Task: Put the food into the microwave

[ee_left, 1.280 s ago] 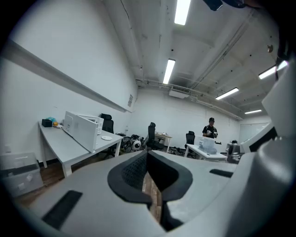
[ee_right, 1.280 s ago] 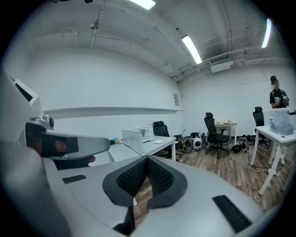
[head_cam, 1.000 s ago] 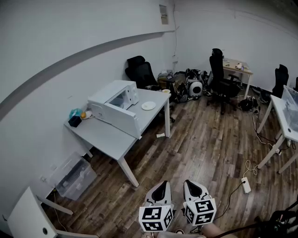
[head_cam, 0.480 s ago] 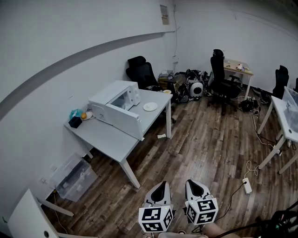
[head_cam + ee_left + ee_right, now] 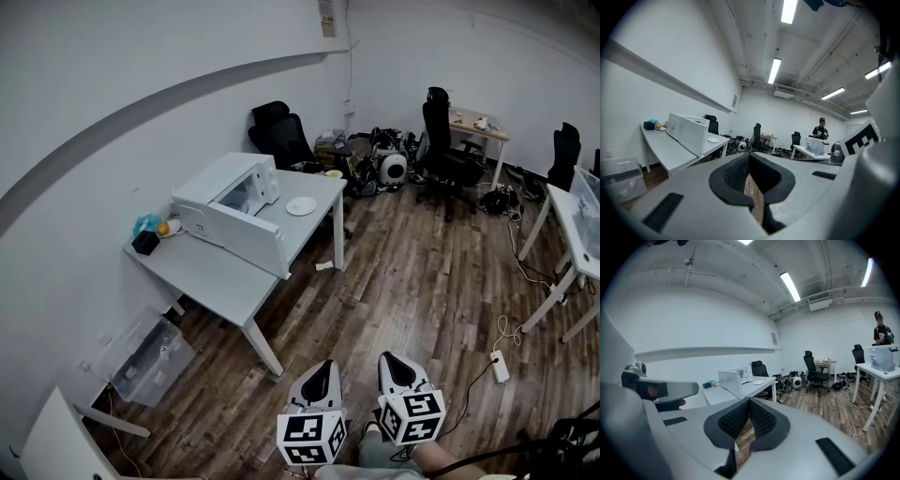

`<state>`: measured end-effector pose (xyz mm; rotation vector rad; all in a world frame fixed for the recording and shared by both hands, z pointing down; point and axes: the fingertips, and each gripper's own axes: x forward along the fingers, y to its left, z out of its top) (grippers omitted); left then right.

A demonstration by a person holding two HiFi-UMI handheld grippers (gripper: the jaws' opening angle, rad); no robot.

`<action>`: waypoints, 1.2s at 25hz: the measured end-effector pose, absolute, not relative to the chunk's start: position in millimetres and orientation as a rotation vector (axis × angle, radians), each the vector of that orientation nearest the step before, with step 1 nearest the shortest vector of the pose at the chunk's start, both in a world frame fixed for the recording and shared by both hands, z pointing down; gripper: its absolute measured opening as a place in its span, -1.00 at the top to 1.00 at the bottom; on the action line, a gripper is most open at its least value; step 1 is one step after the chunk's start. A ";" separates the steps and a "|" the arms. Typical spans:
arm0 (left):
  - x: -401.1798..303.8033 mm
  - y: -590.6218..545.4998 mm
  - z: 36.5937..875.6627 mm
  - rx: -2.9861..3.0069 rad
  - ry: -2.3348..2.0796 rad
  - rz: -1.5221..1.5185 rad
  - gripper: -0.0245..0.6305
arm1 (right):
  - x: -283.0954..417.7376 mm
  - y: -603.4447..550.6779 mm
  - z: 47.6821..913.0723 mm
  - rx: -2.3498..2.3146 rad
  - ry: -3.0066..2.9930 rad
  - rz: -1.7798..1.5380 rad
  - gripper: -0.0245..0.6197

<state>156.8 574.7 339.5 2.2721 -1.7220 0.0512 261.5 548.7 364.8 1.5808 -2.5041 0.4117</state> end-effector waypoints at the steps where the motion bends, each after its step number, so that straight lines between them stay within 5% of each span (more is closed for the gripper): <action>1: 155.9 570.1 340.3 2.276 -1.724 0.058 0.92 | 261.2 543.9 366.3 1.586 -2.505 0.417 0.88; 30: 186.0 314.6 355.9 2.217 -1.763 0.074 0.92 | 287.4 287.6 365.2 1.476 -2.552 0.434 0.88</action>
